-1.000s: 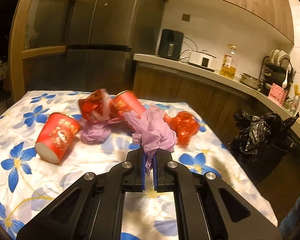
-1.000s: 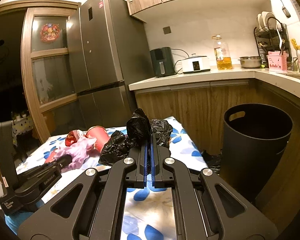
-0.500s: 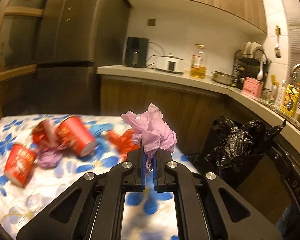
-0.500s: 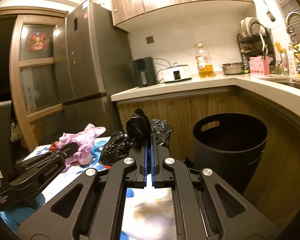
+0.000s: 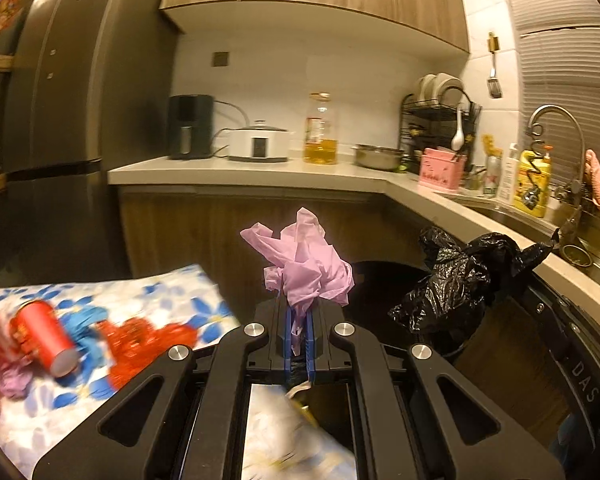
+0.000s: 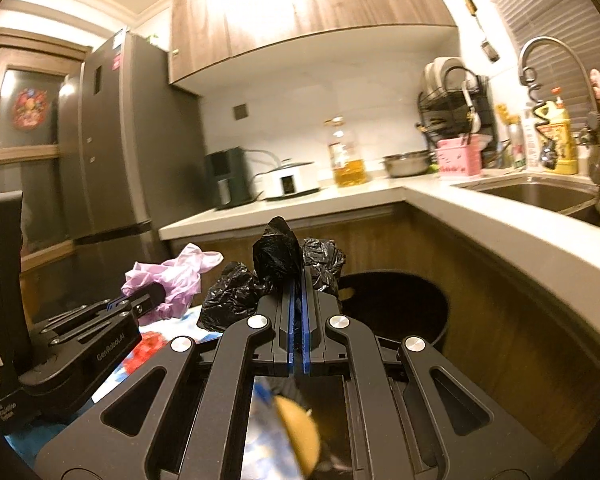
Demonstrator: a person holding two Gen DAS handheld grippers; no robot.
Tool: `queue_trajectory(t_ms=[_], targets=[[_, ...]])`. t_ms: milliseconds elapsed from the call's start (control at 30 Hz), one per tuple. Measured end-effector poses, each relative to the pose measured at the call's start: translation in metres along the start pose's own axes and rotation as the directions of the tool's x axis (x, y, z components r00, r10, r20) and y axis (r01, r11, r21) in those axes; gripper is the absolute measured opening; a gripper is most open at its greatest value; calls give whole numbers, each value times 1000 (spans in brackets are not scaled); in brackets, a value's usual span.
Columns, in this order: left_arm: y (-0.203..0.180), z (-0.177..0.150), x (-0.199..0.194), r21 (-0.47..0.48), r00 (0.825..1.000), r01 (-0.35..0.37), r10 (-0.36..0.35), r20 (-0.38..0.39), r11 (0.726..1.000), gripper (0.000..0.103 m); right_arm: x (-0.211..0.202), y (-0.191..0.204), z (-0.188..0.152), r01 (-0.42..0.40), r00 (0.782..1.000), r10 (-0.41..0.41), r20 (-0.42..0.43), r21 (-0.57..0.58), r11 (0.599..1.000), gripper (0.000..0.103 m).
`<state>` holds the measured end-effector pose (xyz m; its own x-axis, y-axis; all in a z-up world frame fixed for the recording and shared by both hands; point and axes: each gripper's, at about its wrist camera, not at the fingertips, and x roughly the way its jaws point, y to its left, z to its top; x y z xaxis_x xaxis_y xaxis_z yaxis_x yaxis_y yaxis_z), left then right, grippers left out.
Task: Collect trash
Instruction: 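Carry the purple glove and black bags over the black bin, then open both grippers to drop the glove and black bags into the bin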
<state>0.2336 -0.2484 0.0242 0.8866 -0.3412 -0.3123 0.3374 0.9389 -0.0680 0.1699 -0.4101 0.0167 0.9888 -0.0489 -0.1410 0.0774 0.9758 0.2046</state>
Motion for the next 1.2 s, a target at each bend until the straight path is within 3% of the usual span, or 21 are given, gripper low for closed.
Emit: queue_trajectory(t_ms=[300, 600, 967, 1033, 1100, 1200], targets=[[-39, 7, 43, 32, 996, 91, -90, -28, 995, 5, 26, -40, 6, 69, 997, -69, -17, 16, 997, 3], [-55, 5, 71, 44, 987, 154, -152, -45, 987, 5, 53, -64, 2, 86, 995, -84, -55, 31, 996, 3], [-62, -3, 98, 55, 981, 177, -172, -87, 983, 7, 77, -74, 0, 83, 993, -78, -92, 51, 995, 4], [-62, -5, 100, 57, 982, 174, -168, -87, 983, 12, 81, -75, -1, 88, 991, -82, -102, 54, 995, 4], [-60, -6, 101, 55, 983, 169, -164, -84, 984, 32, 84, -77, -2, 94, 990, -87, -110, 56, 994, 8], [-56, -8, 103, 41, 983, 165, -161, -89, 985, 39, 87, -79, -3, 101, 988, -93, -120, 62, 993, 18]])
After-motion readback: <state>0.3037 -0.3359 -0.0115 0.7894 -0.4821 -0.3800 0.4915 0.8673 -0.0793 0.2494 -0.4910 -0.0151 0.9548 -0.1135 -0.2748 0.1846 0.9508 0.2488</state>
